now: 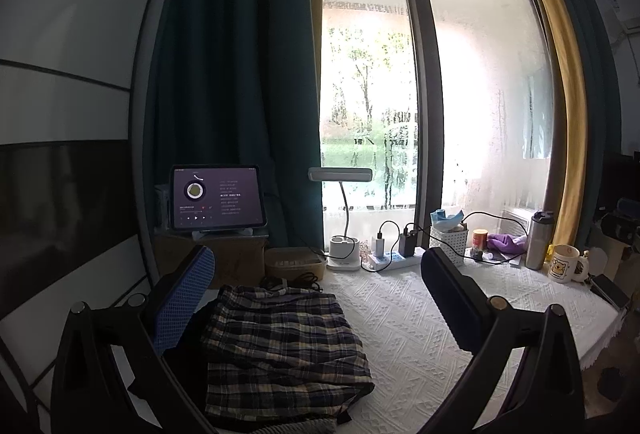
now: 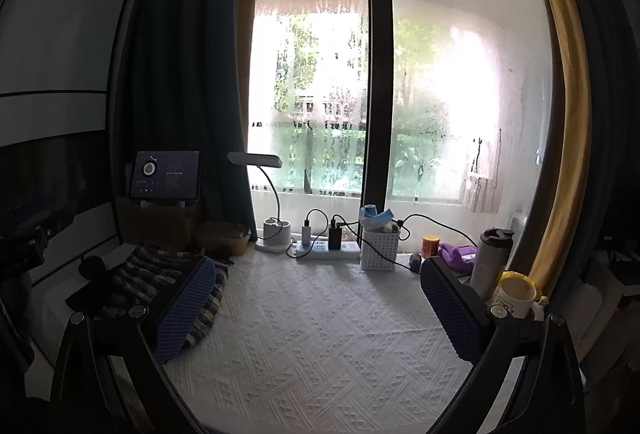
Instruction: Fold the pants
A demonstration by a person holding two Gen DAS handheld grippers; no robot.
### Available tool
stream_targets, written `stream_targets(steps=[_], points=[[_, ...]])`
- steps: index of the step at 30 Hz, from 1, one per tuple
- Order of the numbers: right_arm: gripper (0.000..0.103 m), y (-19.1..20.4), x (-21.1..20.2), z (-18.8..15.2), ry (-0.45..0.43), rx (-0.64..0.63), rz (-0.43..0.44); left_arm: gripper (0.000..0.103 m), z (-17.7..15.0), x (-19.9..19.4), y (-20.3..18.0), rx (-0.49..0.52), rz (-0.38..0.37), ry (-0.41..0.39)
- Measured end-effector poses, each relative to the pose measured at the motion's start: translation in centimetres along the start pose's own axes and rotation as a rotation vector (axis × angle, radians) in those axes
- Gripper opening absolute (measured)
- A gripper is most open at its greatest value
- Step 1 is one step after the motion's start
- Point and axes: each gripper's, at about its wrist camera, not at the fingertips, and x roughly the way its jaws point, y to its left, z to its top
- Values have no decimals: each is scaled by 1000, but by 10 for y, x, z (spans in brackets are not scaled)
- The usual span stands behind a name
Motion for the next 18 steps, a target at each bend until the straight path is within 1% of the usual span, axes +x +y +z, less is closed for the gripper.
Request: stream_targets(steps=[7, 18], points=[[103, 2, 3, -1, 8, -4, 2, 102, -3, 1, 1, -4, 10, 13], [103, 3, 5, -3, 21, -2, 2, 102, -6, 1, -4, 9, 3, 23]])
